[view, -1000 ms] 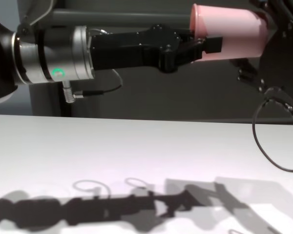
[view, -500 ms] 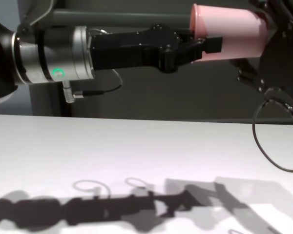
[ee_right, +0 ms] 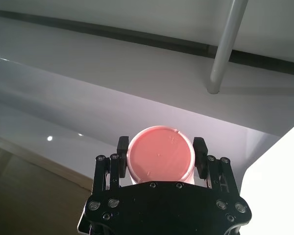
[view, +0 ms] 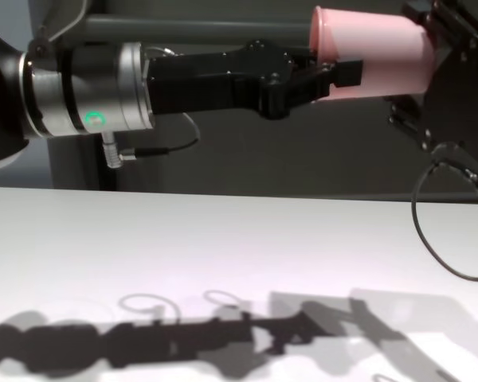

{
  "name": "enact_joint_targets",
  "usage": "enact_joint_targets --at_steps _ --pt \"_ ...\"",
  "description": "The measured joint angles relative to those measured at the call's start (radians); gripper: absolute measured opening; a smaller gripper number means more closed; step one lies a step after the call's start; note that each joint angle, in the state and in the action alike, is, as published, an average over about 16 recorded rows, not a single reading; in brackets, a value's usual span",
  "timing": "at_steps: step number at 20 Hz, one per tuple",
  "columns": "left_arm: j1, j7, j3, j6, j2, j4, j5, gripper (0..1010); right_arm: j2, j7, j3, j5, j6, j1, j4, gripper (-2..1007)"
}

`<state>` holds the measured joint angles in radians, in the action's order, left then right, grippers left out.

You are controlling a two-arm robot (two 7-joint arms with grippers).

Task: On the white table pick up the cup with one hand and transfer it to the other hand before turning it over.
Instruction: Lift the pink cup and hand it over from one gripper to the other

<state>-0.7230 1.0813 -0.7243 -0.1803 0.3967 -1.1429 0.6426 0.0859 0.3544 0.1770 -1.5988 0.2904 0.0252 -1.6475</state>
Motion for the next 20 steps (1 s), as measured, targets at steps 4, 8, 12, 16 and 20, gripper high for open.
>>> enact_joint_targets --at_steps 4,8,12,16,20 --pt "0.000 0.000 0.000 0.000 0.000 0.000 0.000 50 0.000 0.000 0.000 0.000 0.000 0.000 0.000 781" --pt "0.000 0.000 0.000 0.000 0.000 0.000 0.000 50 -0.001 0.000 -0.001 0.001 0.000 0.000 0.000 750" --pt "0.000 0.000 0.000 0.000 0.000 0.000 0.000 49 -0.001 0.000 -0.001 0.001 0.001 0.000 0.000 746" --pt "0.000 0.000 0.000 0.000 0.000 0.000 0.000 61 -0.001 0.000 -0.001 0.001 0.001 0.000 0.000 746" --pt "0.000 0.000 0.000 0.000 0.000 0.000 0.000 115 -0.002 0.000 -0.002 0.002 0.001 0.000 0.000 746"
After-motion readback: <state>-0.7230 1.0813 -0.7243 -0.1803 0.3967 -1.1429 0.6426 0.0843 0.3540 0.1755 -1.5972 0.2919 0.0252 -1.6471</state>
